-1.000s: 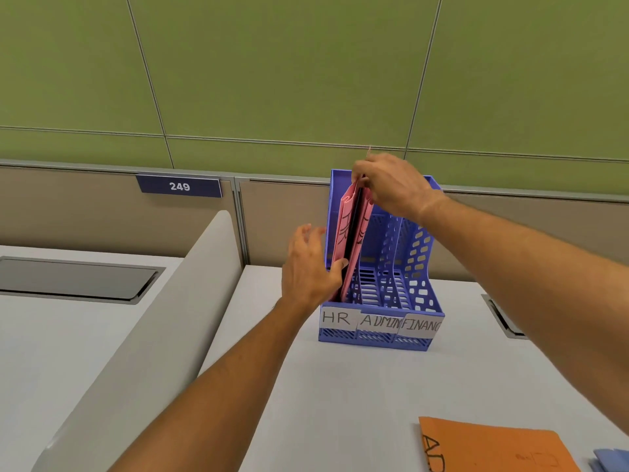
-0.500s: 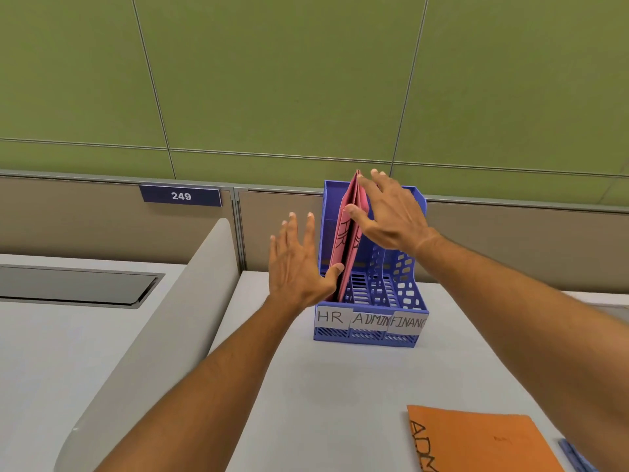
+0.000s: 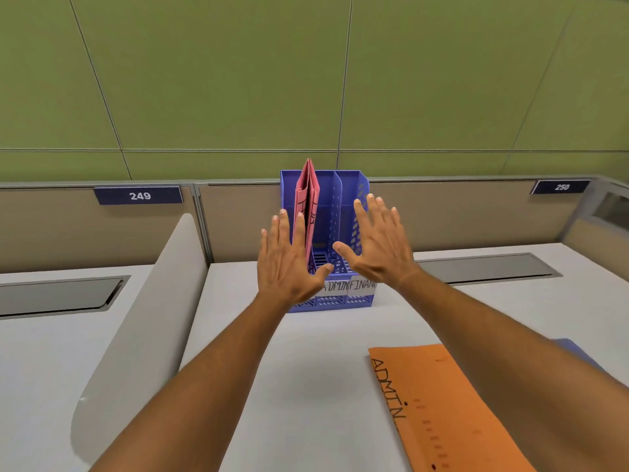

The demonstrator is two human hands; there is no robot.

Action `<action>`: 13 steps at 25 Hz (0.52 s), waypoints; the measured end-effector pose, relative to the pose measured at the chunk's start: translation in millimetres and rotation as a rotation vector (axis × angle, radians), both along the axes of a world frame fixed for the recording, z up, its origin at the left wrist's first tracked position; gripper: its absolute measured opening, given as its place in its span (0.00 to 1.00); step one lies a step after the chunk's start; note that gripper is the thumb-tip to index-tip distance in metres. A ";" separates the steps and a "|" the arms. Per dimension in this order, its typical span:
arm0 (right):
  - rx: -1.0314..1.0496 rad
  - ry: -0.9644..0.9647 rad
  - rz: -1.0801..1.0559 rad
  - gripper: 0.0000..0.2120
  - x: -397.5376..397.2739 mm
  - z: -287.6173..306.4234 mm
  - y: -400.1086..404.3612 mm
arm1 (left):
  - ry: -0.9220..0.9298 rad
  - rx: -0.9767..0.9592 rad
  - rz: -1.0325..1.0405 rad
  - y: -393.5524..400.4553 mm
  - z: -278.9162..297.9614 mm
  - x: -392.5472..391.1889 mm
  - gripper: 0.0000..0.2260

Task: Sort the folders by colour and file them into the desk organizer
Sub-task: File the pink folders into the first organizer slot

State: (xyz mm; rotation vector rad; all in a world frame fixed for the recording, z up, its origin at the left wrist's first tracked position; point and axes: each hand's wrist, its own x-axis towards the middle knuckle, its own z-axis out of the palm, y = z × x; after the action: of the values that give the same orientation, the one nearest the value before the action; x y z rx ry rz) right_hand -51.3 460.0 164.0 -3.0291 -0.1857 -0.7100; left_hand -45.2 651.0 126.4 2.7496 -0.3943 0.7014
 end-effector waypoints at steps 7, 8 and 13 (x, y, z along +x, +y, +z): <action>0.033 0.084 -0.133 0.46 -65.3 -45.2 -50.6 | 0.083 0.034 -0.073 -41.1 -31.8 -39.1 0.47; 0.048 0.094 -0.140 0.47 -73.2 -51.2 -57.1 | 0.097 0.026 -0.081 -47.0 -36.7 -45.8 0.47; 0.069 0.157 -0.155 0.45 -108.9 -84.7 -90.1 | 0.204 -0.002 -0.069 -77.0 -76.3 -87.8 0.47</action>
State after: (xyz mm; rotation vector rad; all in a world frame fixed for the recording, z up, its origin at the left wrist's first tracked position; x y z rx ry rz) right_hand -160.2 369.9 79.3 -3.0383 0.0764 -0.4714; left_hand -133.0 574.0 50.2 2.7561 -0.4394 0.3995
